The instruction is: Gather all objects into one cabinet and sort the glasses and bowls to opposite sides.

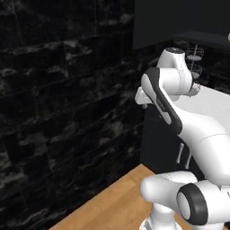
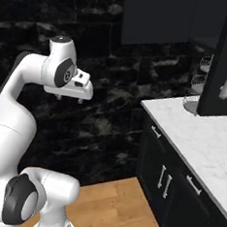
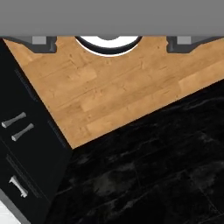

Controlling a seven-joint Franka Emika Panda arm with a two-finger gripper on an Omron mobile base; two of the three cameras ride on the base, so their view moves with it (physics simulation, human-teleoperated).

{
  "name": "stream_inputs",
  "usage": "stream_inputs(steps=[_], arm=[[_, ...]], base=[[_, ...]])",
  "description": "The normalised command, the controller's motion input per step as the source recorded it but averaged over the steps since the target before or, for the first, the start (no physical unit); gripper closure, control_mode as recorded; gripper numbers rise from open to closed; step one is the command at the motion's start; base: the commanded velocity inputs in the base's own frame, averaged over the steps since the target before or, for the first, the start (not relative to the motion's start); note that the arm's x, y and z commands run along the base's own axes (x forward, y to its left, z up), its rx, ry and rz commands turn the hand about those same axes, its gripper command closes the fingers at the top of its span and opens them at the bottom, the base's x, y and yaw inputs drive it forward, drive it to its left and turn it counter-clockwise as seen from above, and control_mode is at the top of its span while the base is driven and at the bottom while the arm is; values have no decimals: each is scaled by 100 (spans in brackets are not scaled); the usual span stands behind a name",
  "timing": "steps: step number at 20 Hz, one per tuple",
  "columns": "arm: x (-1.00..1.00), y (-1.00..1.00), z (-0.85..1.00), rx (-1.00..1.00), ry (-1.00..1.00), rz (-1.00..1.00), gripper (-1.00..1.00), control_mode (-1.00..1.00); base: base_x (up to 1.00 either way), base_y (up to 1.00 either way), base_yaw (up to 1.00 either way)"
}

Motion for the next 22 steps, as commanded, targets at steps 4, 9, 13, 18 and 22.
stream_inputs(steps=[4,9,13,18,22], arm=[[0,0,0,0,0,0,-100,100],[0,0,0,0,0,0,-100,100],[0,0,0,0,0,0,-100,100],[0,0,0,0,0,0,-100,100],[0,0,0,0,0,0,-100,100]], base=[[97,2,-55],[80,9,-63],[64,10,-71],[75,45,-57],[71,53,-38]])
